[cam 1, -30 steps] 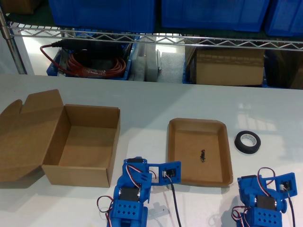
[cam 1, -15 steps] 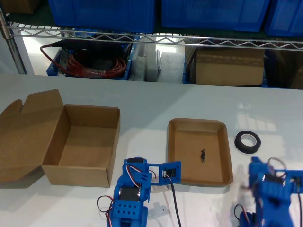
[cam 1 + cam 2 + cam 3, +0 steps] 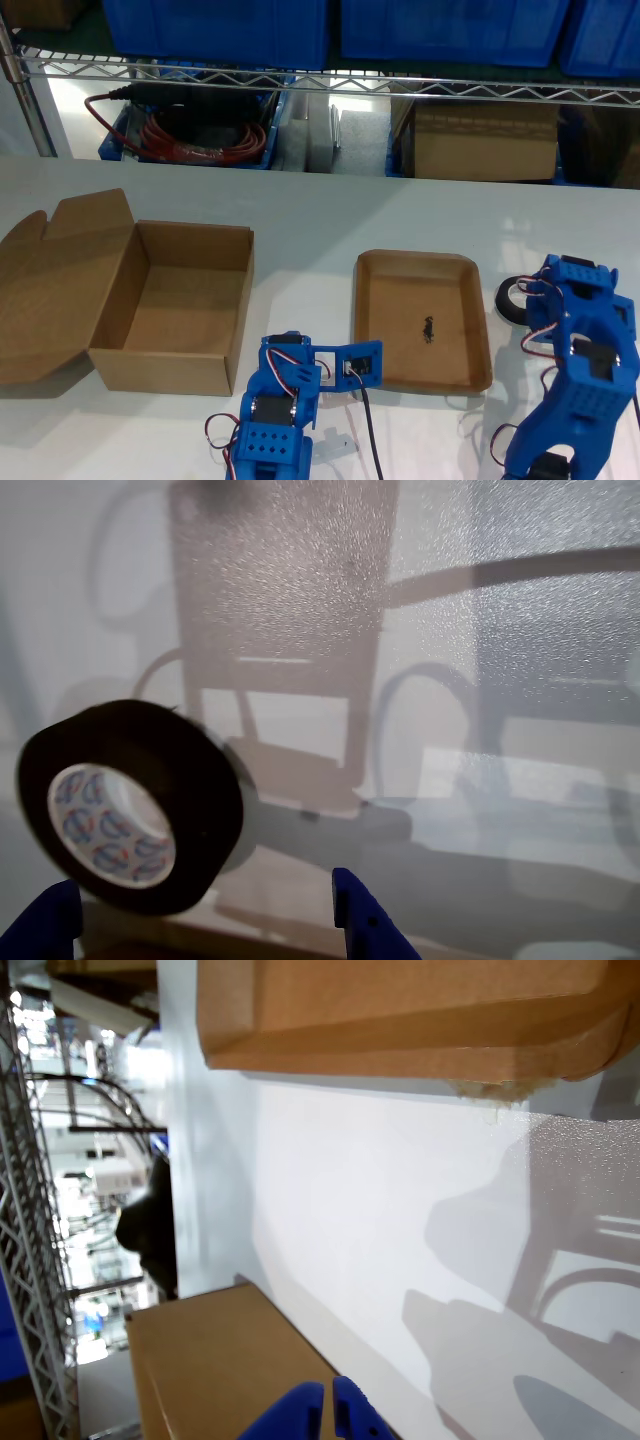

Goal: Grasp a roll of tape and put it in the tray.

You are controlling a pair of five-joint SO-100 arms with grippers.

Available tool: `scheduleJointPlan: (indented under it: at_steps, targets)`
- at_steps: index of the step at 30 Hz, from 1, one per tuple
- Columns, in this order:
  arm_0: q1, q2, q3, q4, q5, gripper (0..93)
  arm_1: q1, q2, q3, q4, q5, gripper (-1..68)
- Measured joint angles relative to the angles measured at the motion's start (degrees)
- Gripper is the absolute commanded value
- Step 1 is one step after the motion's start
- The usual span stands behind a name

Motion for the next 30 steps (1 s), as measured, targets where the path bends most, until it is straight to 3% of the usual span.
scheduleJointPlan:
  at_steps: [12, 15, 18, 30]
  targets:
    - [0.0, 0.0, 0.0, 0.0, 0.0, 0.2, -0.88, -15.21, -15.12, 2.72, 0.53, 33.5]
    - [0.0, 0.0, 0.0, 0.0, 0.0, 0.2, -1.76, -16.52, -16.52, 2.72, 0.53, 24.4]
    - [0.0, 0.0, 0.0, 0.0, 0.0, 0.2, -1.93, -18.19, -18.81, 2.81, 0.79, 0.3]
    - [0.0, 0.0, 0.0, 0.0, 0.0, 0.2, -1.23, -19.6, -22.24, 3.16, 1.93, 0.0]
